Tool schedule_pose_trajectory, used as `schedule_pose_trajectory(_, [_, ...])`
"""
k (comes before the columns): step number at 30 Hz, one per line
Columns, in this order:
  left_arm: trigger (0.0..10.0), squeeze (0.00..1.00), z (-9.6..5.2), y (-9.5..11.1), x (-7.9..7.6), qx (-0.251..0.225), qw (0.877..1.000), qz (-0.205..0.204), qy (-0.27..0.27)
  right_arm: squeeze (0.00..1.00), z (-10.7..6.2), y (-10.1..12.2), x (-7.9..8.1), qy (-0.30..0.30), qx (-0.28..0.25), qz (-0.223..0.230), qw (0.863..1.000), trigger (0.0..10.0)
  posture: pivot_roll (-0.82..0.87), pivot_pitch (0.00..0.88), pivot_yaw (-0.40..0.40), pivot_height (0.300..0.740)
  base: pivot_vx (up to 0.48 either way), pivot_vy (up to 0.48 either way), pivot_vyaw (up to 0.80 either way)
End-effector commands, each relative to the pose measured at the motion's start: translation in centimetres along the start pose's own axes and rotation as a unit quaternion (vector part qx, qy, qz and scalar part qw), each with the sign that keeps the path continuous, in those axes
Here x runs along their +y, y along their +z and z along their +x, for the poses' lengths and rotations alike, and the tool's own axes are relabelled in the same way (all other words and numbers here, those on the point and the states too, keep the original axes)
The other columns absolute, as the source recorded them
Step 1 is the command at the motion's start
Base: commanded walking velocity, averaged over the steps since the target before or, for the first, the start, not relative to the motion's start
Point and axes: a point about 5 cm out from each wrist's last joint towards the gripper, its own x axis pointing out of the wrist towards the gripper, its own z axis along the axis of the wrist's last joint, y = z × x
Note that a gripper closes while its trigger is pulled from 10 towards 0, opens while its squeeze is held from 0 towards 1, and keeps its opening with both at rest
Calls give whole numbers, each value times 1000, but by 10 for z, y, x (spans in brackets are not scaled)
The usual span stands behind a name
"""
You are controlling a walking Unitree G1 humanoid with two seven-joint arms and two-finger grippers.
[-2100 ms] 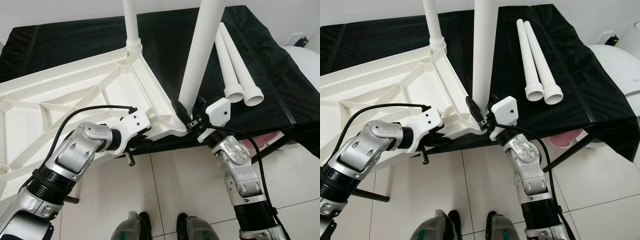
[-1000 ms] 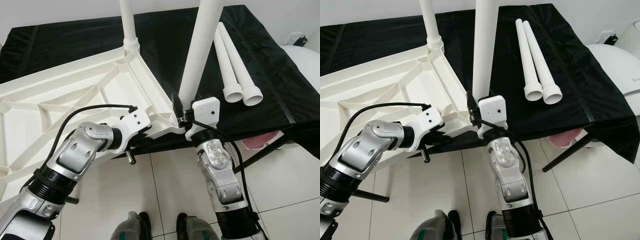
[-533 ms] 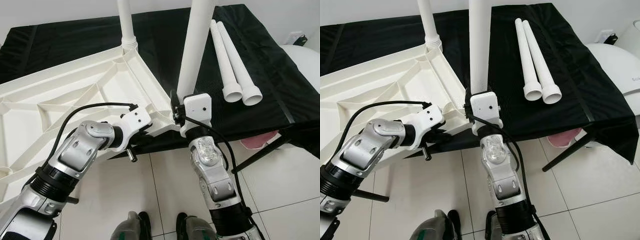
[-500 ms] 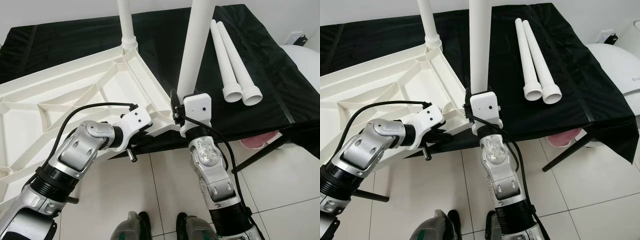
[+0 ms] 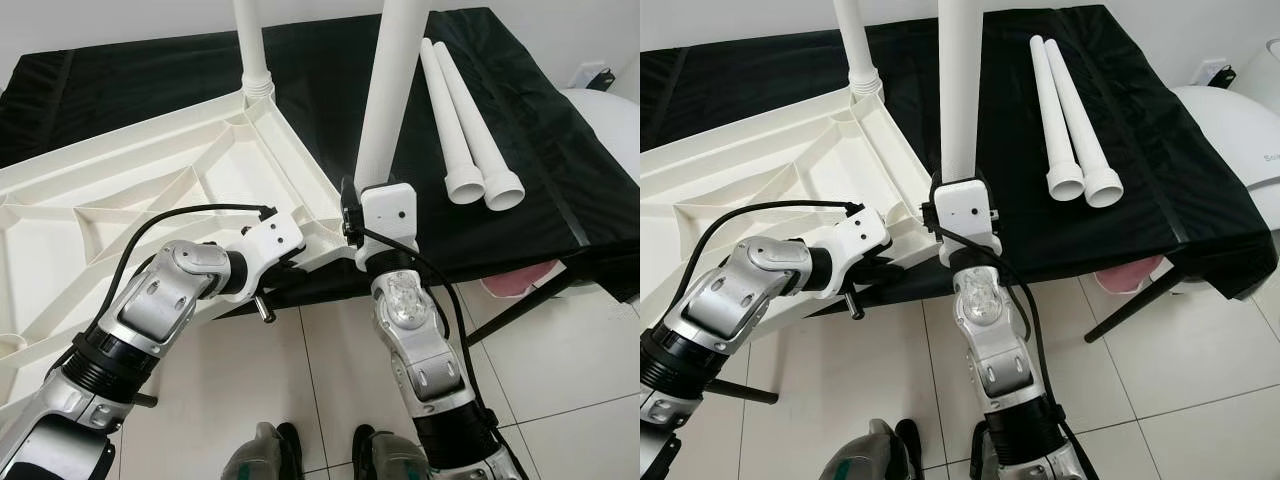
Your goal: Building children table
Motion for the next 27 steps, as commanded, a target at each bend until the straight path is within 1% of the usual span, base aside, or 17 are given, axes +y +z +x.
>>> schedule_pose_trajectory(1, [10000,0,-2,-15,-2,21,999,-21,-13,0,-8,-36,-47,-142,94,-40,985,10000,-77,197,21,740,0,0,0])
schedule_pose_trajectory(5, [10000,0,-2,-15,-2,21,1000,-20,-13,0,-8,-35,-48,-146,92,-43,984,10000,-77,197,21,740,0,0,0])
schedule_pose_trajectory(8, [10000,0,-1,-14,-3,20,1000,-19,-13,0,-9,-36,-49,-161,101,-20,982,10000,-77,193,20,740,0,0,0])
schedule_pose_trajectory(10, [10000,0,-1,-15,-3,20,1000,-20,-14,0,-9,-36,-50,-166,101,-26,981,10000,-77,191,20,740,0,0,0])
schedule_pose_trajectory(14, [10000,0,-1,-15,-4,21,999,-20,-15,0,-9,-33,-55,-186,93,-21,978,10000,-76,187,21,740,0,0,0])
schedule_pose_trajectory(27, [10000,0,0,-15,-4,20,1000,-18,-16,0,-10,-32,-53,-181,93,-21,979,10000,-79,181,20,740,0,0,0])
